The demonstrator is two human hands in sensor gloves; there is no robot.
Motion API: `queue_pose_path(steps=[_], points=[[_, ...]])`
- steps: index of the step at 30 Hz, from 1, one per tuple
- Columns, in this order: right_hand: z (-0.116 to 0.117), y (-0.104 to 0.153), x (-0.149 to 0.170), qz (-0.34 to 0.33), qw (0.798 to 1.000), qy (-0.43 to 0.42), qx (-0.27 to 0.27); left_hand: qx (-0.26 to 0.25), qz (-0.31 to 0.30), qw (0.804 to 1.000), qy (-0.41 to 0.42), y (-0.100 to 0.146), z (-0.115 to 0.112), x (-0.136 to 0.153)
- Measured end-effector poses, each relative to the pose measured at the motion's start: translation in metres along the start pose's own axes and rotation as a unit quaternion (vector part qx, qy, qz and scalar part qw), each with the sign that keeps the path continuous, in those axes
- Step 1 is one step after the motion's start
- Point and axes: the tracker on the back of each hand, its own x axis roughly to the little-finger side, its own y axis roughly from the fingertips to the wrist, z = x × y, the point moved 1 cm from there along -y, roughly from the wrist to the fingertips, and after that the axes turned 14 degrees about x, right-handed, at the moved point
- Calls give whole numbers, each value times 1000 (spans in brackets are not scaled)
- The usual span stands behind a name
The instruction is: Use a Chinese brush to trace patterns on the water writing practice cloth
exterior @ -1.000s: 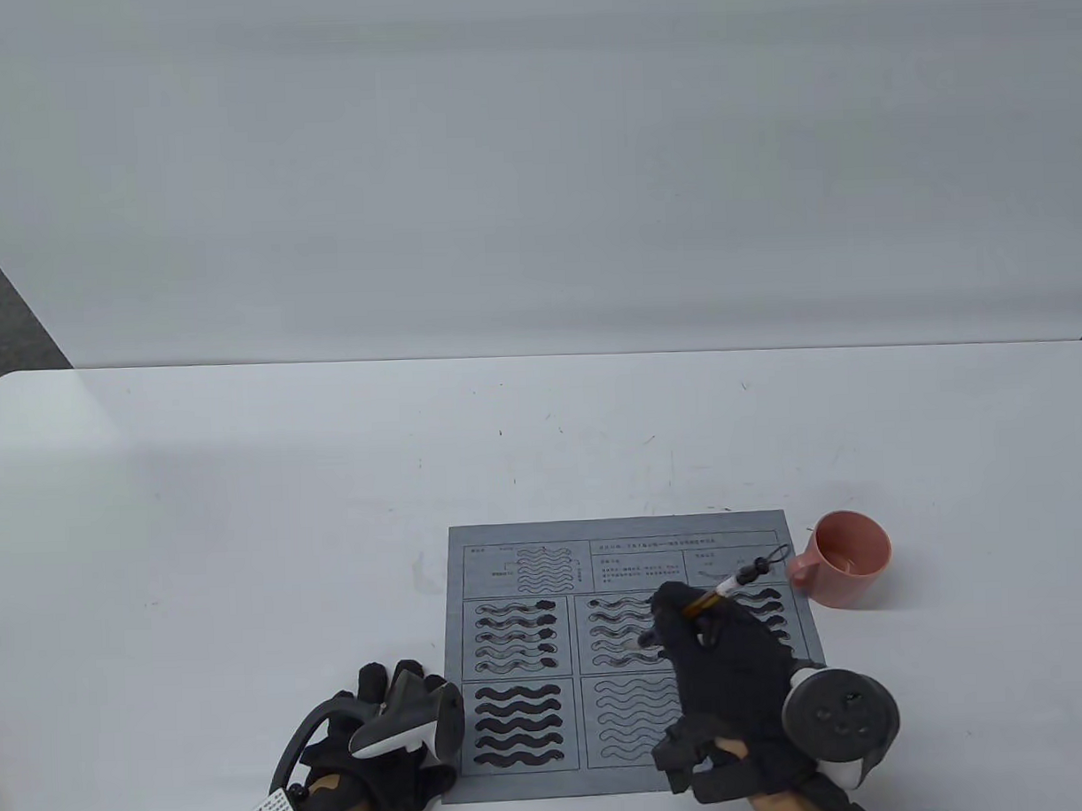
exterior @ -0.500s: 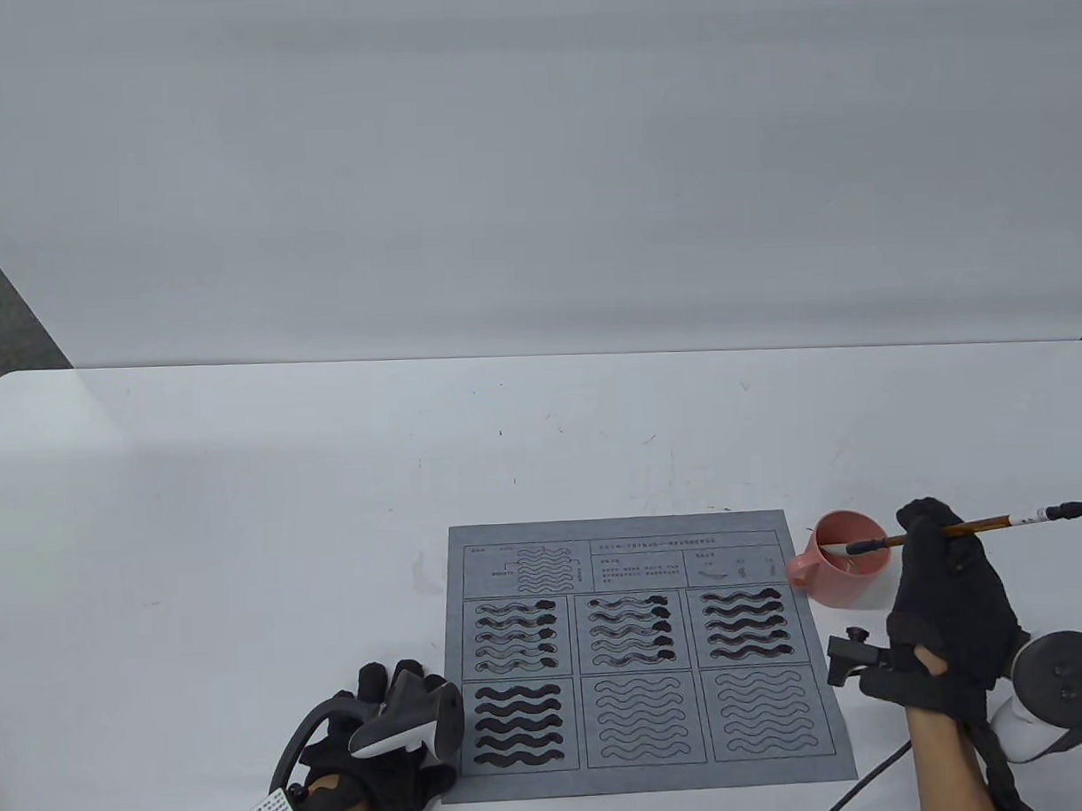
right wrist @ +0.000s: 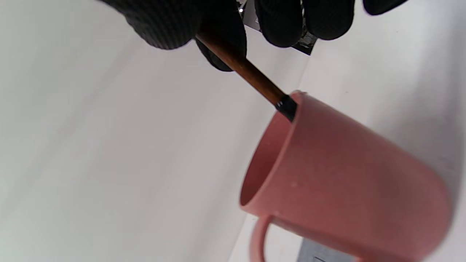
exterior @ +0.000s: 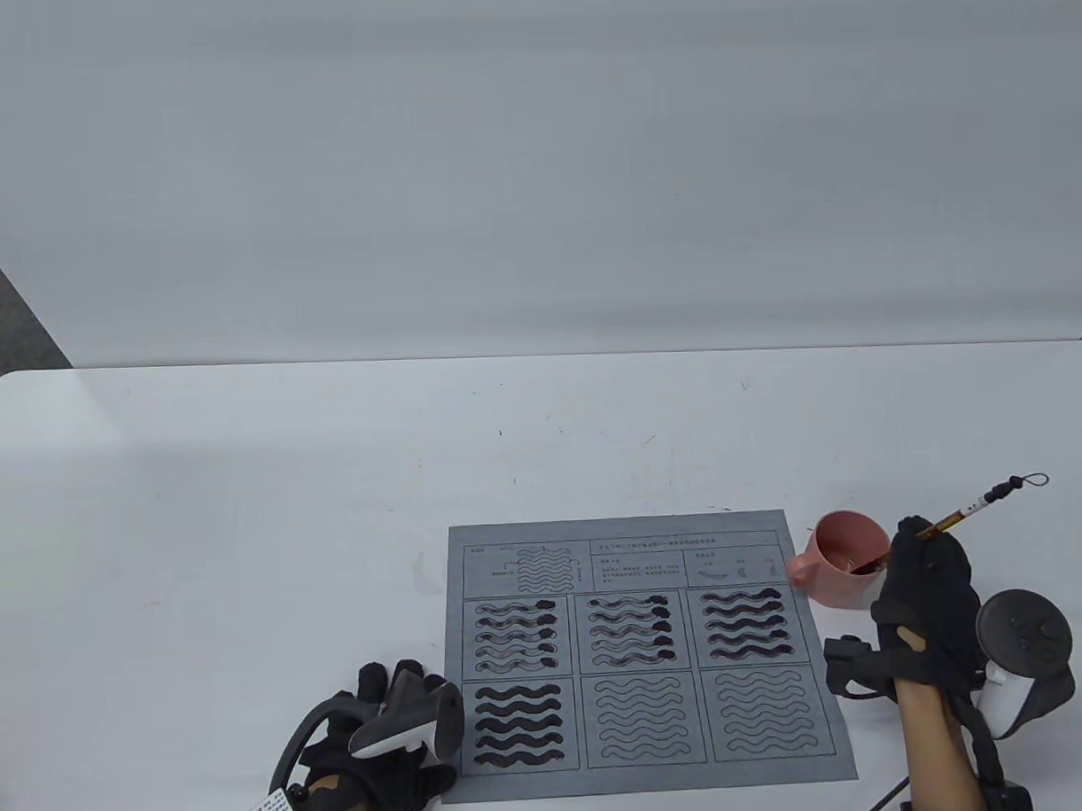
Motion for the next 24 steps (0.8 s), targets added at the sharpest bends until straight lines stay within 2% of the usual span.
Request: queue_pose_path(steps=[6, 8, 12, 13, 17, 20, 24], points=[[2, 4, 4, 24, 998, 53, -29, -2, -1, 1000, -1, 0, 0, 0], [3, 8, 2, 40, 994, 82, -53, -5, 1, 1000, -3, 0, 1, 0], [7, 27, -6, 54, 974, 166, -143, -19, 11, 1000, -13, 2, 2, -1], [7, 36, -11, 46, 968, 180, -167, -19, 11, 1000, -13, 2, 2, -1], [12, 55, -26, 26, 966, 163, -198, -23, 3, 1000, -6, 2, 3, 1], [18, 73, -35, -1, 947, 218, -236, -38, 9, 999, -6, 5, 7, 3], [26, 96, -49, -49, 936, 239, -255, -67, 19, 998, 2, 14, 12, 9]])
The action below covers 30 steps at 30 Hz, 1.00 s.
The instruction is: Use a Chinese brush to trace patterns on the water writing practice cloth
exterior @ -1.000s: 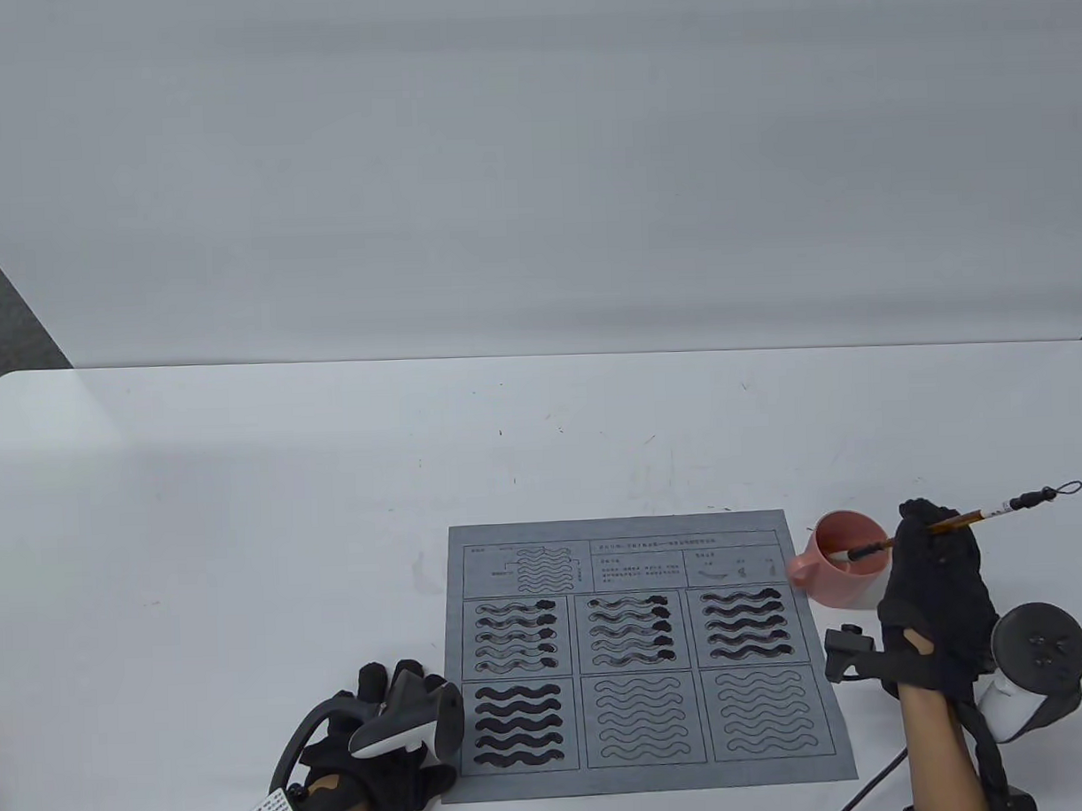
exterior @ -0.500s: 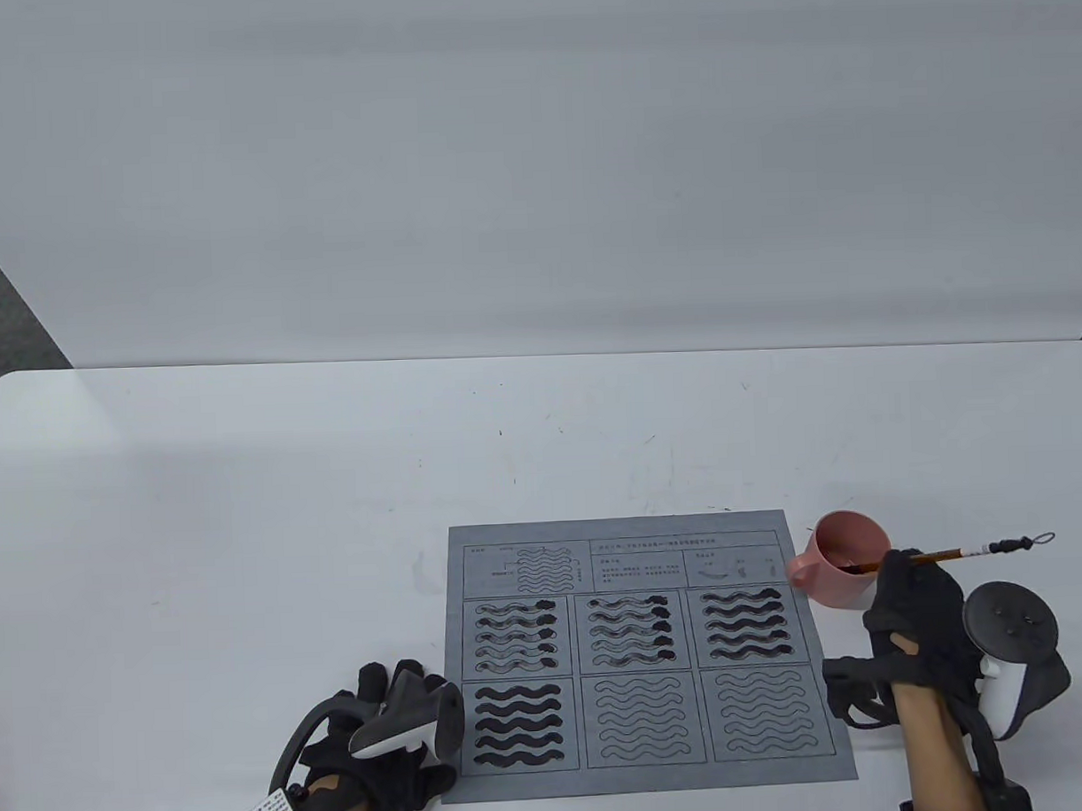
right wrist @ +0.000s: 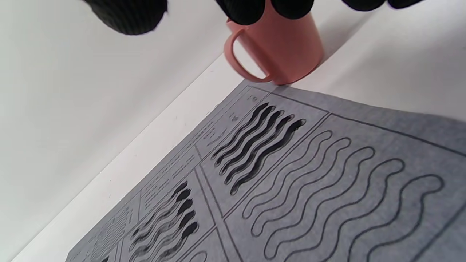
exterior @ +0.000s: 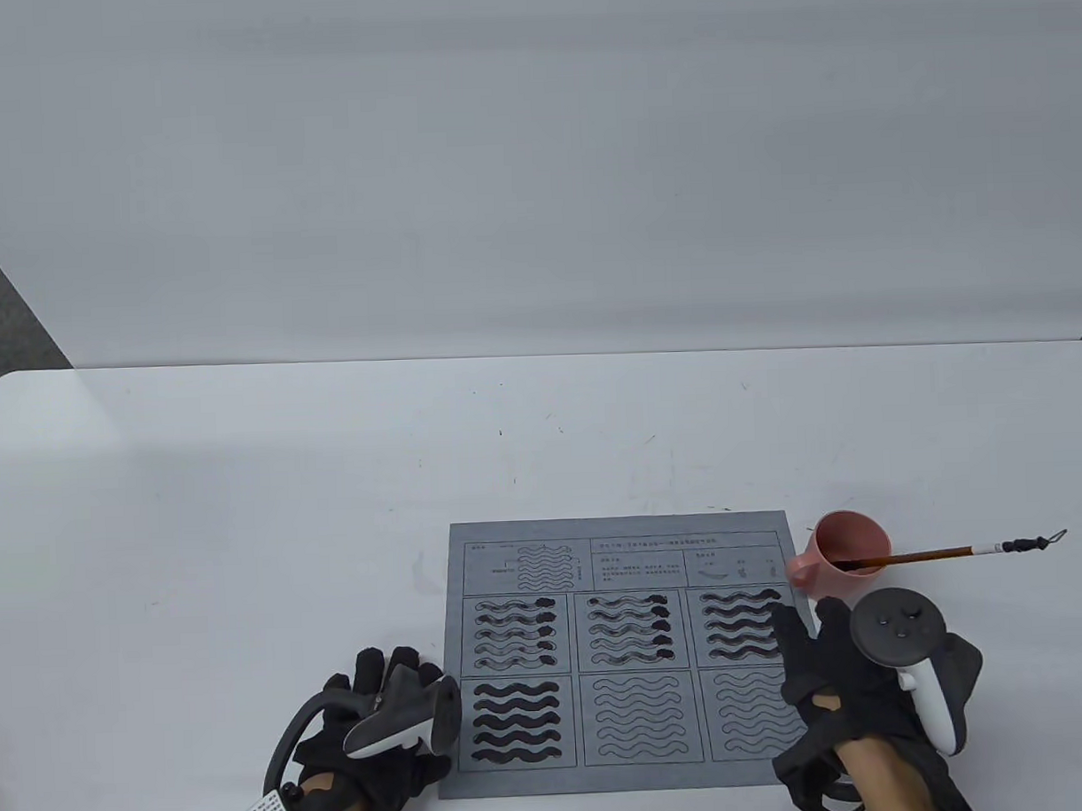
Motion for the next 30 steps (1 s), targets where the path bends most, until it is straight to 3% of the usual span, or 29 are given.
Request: queue_pose_path(steps=[6, 10, 14, 17, 20, 24, 30], points=[[11, 27, -28, -100, 993, 41, 37, -110, 16, 994, 23, 29, 15, 6], [19, 46, -46, -185, 976, 95, 73, -201, 5, 979, 20, 53, 23, -6], [36, 62, -56, -238, 962, 116, 71, -268, -2, 963, 26, 68, 24, -13], [53, 70, -61, -273, 944, 178, 50, -277, 0, 961, 27, 69, 23, -15], [61, 75, -64, -303, 933, 187, 48, -276, -2, 961, 32, 66, 23, -14], [59, 77, -66, -323, 928, 170, 74, -270, -2, 962, 36, 64, 22, -13], [62, 75, -63, -301, 937, 161, 77, -260, 3, 965, 23, 64, 21, -17]])
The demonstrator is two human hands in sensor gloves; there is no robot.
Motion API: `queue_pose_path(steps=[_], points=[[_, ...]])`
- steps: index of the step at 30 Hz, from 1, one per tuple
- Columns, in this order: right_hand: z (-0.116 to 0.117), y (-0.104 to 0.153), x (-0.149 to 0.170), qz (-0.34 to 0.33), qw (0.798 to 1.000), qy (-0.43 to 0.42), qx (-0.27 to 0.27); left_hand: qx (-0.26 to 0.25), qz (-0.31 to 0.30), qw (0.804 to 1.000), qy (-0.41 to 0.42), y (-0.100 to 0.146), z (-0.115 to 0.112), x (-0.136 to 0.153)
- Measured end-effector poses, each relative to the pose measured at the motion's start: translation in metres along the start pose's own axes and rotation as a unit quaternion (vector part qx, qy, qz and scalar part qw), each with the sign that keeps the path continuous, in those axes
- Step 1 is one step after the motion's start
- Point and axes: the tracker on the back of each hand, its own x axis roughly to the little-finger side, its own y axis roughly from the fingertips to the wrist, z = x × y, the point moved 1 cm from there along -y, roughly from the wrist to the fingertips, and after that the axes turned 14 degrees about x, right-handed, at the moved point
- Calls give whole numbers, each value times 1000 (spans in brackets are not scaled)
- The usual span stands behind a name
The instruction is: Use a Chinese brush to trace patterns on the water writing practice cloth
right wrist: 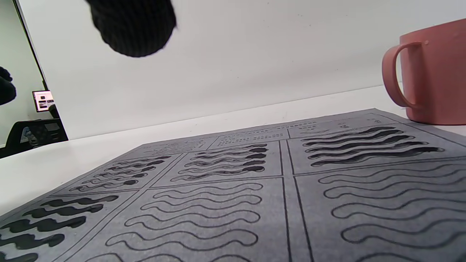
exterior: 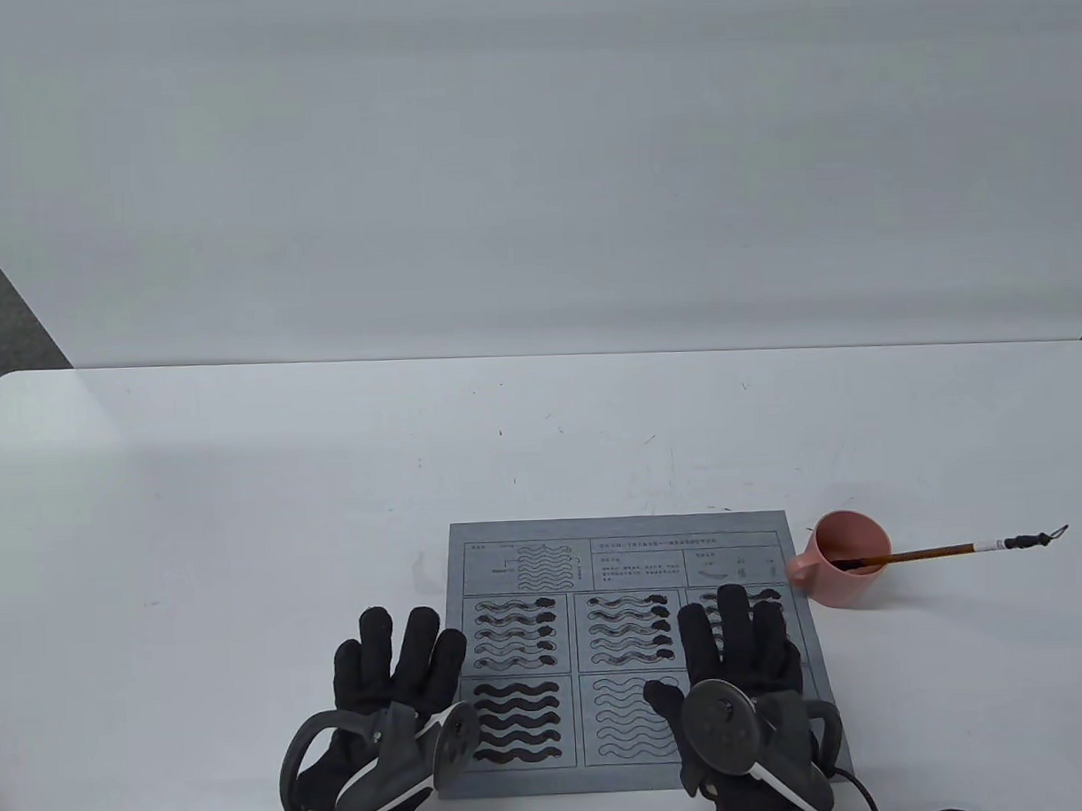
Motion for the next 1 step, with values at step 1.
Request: queue_pose_path(steps=[1], points=[[0, 0, 0, -2, 1000, 2, 4, -2, 0, 1000, -3, 0, 0, -1]])
